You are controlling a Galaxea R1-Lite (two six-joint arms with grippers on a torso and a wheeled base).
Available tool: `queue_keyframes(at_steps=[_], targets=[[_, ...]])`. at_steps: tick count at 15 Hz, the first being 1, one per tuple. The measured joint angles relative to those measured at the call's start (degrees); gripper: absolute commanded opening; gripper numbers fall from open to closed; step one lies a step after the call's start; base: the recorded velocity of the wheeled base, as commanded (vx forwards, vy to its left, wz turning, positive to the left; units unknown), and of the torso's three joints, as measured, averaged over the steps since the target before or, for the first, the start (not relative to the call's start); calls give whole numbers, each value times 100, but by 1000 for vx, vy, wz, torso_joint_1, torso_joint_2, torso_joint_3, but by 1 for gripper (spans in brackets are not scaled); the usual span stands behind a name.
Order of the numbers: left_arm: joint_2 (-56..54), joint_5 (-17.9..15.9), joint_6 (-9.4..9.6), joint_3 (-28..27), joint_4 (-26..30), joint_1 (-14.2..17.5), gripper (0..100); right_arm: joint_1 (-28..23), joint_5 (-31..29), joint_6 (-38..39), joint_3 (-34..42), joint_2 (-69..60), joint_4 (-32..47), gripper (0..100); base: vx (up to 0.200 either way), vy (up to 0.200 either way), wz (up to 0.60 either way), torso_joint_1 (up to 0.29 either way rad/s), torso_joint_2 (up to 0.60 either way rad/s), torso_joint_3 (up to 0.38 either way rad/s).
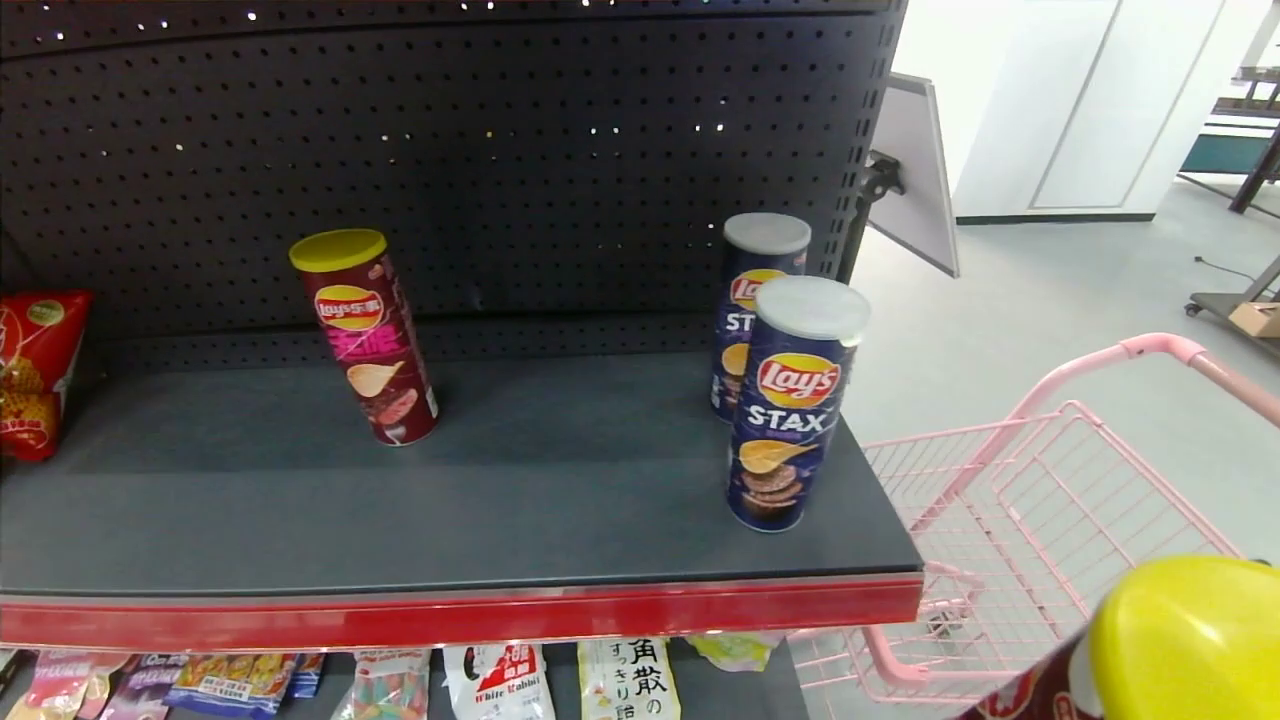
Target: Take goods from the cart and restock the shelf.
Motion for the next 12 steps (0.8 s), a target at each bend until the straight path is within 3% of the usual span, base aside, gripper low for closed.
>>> queue_keyframes(at_steps=[12], targets=[[0,0,0,0,0,0,100,13,20,-1,30,2,0,0,0,200,0,1,3,2]])
